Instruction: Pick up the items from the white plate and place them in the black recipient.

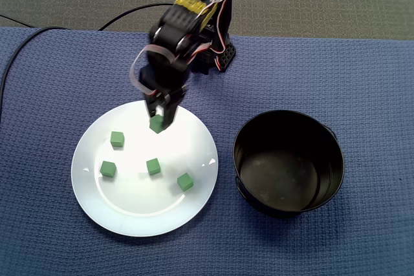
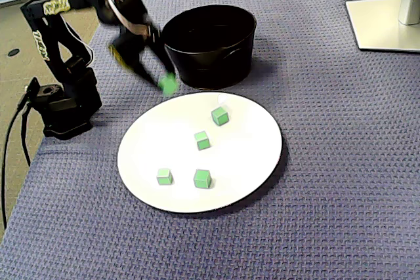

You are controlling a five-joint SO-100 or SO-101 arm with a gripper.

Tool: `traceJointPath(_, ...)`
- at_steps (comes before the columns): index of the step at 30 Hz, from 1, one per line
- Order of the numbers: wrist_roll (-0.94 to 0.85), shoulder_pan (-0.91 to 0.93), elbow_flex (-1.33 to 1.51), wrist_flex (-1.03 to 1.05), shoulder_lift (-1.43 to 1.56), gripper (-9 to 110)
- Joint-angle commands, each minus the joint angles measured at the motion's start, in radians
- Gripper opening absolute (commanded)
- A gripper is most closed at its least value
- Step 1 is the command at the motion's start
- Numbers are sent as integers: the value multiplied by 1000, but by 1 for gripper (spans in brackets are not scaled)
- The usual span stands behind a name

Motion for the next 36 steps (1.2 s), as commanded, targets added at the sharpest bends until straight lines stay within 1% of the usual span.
traceJointPath(1,183,-170,-299,74,130,0)
traceJointPath(5,364,-394,-463,44,149,0)
traceJointPath(9,518,-600,-477,-9,107,0)
traceJointPath(12,578,-701,-422,-54,21,0)
traceJointPath(19,626,-779,-144,-290,-193,0)
traceJointPath(24,630,-811,54,-469,-255,0)
traceJointPath(28,634,-828,101,-503,-261,0)
traceJointPath(29,640,-830,101,-497,-261,4)
traceJointPath(31,646,-833,104,-486,-256,17)
traceJointPath(33,649,-831,100,-466,-244,26)
traceJointPath(36,647,-810,28,-353,-212,32)
